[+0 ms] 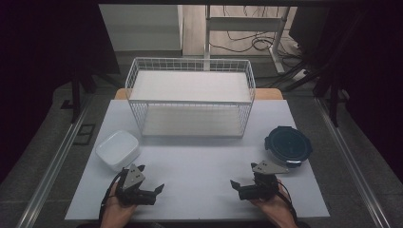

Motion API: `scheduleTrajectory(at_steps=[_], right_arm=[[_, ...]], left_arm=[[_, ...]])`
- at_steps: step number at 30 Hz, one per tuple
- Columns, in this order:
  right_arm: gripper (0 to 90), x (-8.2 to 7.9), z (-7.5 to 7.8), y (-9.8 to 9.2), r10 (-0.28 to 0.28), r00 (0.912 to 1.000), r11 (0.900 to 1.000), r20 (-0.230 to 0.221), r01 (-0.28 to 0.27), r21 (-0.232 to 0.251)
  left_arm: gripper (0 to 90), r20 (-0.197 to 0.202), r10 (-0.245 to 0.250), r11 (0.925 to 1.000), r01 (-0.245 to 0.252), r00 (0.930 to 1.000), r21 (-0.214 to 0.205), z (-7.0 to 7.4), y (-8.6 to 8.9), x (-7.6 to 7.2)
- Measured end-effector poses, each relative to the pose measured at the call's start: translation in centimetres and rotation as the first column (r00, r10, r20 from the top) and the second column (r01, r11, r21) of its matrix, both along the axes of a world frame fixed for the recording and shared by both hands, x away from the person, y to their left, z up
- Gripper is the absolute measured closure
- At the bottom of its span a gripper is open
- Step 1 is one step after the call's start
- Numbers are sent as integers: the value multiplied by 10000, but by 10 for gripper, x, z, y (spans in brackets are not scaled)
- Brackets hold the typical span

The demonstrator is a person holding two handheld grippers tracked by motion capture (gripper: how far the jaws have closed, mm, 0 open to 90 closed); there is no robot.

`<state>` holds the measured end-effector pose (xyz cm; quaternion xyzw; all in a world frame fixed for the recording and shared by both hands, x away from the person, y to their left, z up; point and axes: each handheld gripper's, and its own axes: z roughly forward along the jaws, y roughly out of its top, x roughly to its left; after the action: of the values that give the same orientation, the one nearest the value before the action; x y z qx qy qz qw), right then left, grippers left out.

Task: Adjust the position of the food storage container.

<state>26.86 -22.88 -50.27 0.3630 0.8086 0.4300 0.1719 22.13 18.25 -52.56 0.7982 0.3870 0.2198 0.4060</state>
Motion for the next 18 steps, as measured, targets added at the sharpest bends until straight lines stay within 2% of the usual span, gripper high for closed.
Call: scheduleTrajectory(at_steps=[6, 12, 18], right_arm=[[0, -3, 2, 3, 214, 9996, 9996, 164, -211, -175], [16, -1, 2, 3, 201, 9997, 9998, -104, -202, -86], [110, 0, 3, 2, 365, 9990, 9989, -256, -373, -287]], left_arm=[[46, 47, -51, 9997, 52, 10000, -236, 1, 0, 0], [35, 177, -171, 9992, 178, 9997, -367, 2, 0, -1], [33, 40, -170, 9986, 171, 9998, -500, 2, 1, 0]])
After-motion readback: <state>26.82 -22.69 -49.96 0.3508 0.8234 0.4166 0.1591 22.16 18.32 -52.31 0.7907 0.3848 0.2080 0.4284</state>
